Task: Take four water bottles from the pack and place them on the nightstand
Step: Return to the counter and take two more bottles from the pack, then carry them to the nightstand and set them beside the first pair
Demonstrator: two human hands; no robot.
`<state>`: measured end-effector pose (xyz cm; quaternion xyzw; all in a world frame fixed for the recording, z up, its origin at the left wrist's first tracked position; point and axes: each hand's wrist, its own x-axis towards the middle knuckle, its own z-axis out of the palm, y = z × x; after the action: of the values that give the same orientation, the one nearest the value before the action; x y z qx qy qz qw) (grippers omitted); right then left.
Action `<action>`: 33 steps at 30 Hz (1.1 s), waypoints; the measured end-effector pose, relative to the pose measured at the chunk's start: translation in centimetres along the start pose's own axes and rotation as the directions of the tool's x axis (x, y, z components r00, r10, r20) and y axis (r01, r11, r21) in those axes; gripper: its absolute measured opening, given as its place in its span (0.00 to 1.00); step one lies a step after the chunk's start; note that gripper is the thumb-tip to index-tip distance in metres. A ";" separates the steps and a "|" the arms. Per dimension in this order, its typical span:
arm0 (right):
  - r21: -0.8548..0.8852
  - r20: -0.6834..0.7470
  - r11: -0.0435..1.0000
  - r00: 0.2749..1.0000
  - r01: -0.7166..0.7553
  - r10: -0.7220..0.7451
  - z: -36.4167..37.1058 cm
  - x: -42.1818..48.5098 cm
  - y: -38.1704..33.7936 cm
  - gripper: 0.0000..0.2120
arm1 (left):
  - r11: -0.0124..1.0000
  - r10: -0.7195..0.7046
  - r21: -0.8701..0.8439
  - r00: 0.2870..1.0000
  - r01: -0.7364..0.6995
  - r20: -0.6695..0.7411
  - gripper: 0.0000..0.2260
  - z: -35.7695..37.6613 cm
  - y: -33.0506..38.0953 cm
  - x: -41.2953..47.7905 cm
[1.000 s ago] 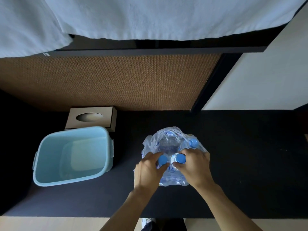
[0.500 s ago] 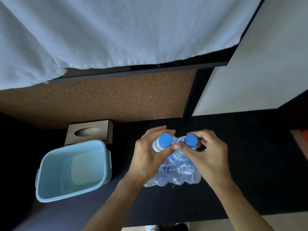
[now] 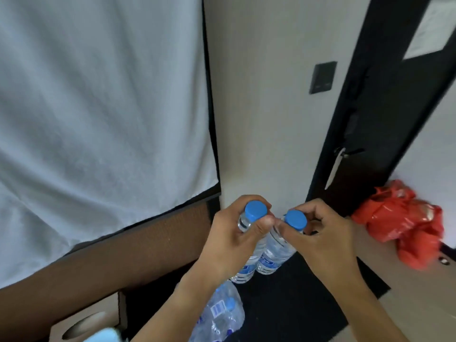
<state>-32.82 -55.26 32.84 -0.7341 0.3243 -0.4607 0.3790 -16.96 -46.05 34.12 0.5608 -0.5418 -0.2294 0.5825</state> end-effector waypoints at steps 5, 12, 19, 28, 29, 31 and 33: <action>-0.239 -0.290 0.971 0.956 -0.031 -0.040 -13.0 -6.4 -6.9 0.19 | 0.982 0.144 -0.153 0.960 -0.110 0.238 0.16 9.3 7.9 -0.3; -0.519 -0.638 0.768 0.768 -0.375 -0.057 -33.9 -23.2 -16.8 0.19 | 0.896 0.401 -0.411 0.701 -0.167 0.589 0.23 29.1 23.4 -8.6; -0.478 -0.856 0.598 0.495 -0.644 -0.150 -51.2 -47.6 -27.5 0.15 | 0.765 0.610 -0.643 0.350 -0.027 0.711 0.16 49.1 39.6 -28.2; -0.311 -0.925 0.314 0.210 -0.897 -0.316 -67.6 -79.5 -40.8 0.11 | 0.649 0.733 -0.733 0.089 0.202 0.674 0.13 69.3 60.1 -60.7; -0.280 -0.925 0.280 0.179 -0.918 -0.335 -69.0 -82.6 -41.9 0.09 | 0.645 0.742 -0.735 0.062 0.210 0.668 0.12 71.0 62.1 -64.1; -0.215 -0.919 0.218 0.122 -0.952 -0.374 -71.8 -88.7 -43.8 0.07 | 0.645 0.751 -0.731 -0.009 0.225 0.660 0.12 74.4 66.0 -71.0; -0.140 -0.911 0.162 0.063 -0.977 -0.408 -74.6 -94.7 -45.3 0.07 | 0.648 0.756 -0.719 -0.098 0.251 0.647 0.12 77.7 69.4 -77.9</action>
<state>-130.45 26.40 52.31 -0.1693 0.8692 -0.3565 -0.2978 -133.56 9.12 50.76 -0.1705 -0.7630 -0.5908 0.1994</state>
